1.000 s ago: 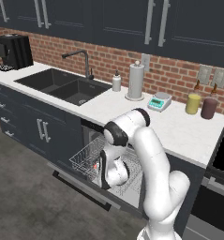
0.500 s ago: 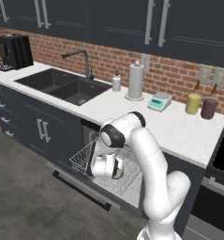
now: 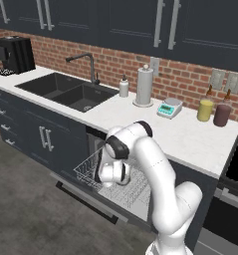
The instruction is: Pick up the cup and bowl from the counter, place them in the dishwasher, and close the dishwasher door.
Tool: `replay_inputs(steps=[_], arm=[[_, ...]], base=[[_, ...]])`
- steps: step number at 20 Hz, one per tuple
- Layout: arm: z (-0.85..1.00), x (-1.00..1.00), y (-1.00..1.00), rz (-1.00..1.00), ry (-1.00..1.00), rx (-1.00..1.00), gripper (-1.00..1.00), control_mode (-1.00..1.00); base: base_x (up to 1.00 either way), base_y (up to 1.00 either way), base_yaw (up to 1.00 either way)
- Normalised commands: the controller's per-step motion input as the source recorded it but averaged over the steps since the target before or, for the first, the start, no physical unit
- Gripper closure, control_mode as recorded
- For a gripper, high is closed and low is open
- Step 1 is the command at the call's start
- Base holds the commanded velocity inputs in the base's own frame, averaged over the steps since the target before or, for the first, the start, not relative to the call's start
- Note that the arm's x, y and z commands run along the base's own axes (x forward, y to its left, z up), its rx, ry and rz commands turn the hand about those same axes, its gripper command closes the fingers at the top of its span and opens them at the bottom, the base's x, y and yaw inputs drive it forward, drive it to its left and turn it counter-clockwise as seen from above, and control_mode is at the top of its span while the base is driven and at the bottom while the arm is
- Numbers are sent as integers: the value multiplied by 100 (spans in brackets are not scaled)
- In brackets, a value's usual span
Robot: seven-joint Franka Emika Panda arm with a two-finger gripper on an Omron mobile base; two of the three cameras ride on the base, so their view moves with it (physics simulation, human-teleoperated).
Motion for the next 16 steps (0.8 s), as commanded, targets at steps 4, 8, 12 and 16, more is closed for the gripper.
replay_inputs(steps=[4, 8, 12, 16], arm=[[-19, 39, -4, 0, 0, 0, 100, -100], [-20, 48, -15, 0, 1, 0, 100, -100], [-34, 30, -17, 0, 5, 0, 100, -100], [-42, 15, -18, 0, 8, 0, 100, -100]], base=[[0, 0, 0], [0, 0, 0], [0, 0, 0], [0, 0, 0]])
